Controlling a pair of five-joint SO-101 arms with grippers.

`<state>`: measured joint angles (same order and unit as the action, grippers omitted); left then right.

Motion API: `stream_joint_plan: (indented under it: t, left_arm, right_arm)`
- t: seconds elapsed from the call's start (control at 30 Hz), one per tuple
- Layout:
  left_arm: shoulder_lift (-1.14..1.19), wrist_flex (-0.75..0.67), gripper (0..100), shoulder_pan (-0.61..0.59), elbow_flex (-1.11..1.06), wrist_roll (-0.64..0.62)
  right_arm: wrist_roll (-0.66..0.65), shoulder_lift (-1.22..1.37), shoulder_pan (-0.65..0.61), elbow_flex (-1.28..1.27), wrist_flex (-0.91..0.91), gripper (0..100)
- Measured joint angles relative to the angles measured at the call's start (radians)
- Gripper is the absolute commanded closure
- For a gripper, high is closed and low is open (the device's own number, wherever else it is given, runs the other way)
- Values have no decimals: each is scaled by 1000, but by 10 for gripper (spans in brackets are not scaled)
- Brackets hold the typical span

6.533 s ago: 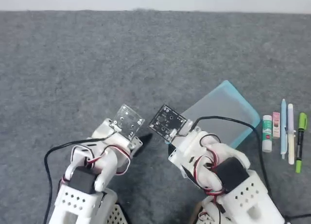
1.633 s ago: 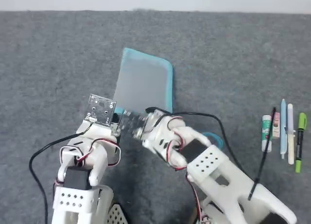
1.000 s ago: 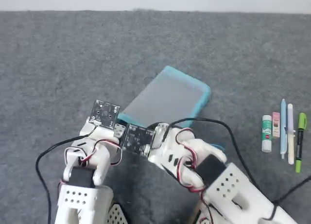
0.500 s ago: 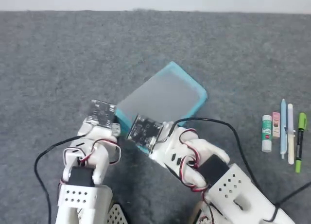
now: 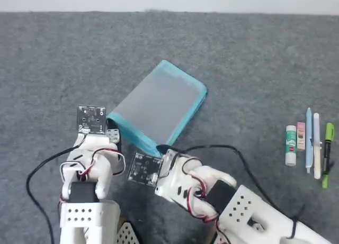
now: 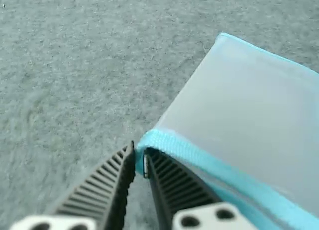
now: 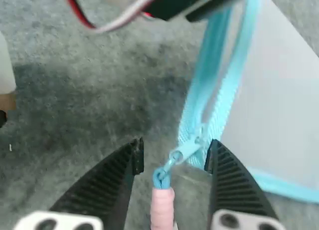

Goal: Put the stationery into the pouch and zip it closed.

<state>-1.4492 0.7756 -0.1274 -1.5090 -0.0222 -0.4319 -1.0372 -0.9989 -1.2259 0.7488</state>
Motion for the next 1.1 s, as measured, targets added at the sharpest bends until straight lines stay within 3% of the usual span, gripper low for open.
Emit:
stream_joint_plan:
  t: [0.13, 0.5, 0.7, 0.87, 1.0, 1.1]
  left_arm:
    - [0, 78, 990, 5, 55, 0]
    - [0, 267, 990, 175, 207, 124]
    - [0, 307, 990, 178, 247, 133]
    - [0, 273, 990, 169, 206, 141]
    - [0, 121, 987, 167, 61, 103]
    - [0, 8, 934, 160, -18, 49]
  right_arm:
    - [0, 2, -9, -40, -84, 799]
    - [2, 2, 81, -40, -137, 801]
    - [2, 0, 129, -72, -138, 918]
    - [2, 0, 282, -72, -138, 936]
    - [2, 2, 414, -71, -77, 933]
    - [2, 35, 431, -29, 9, 930]
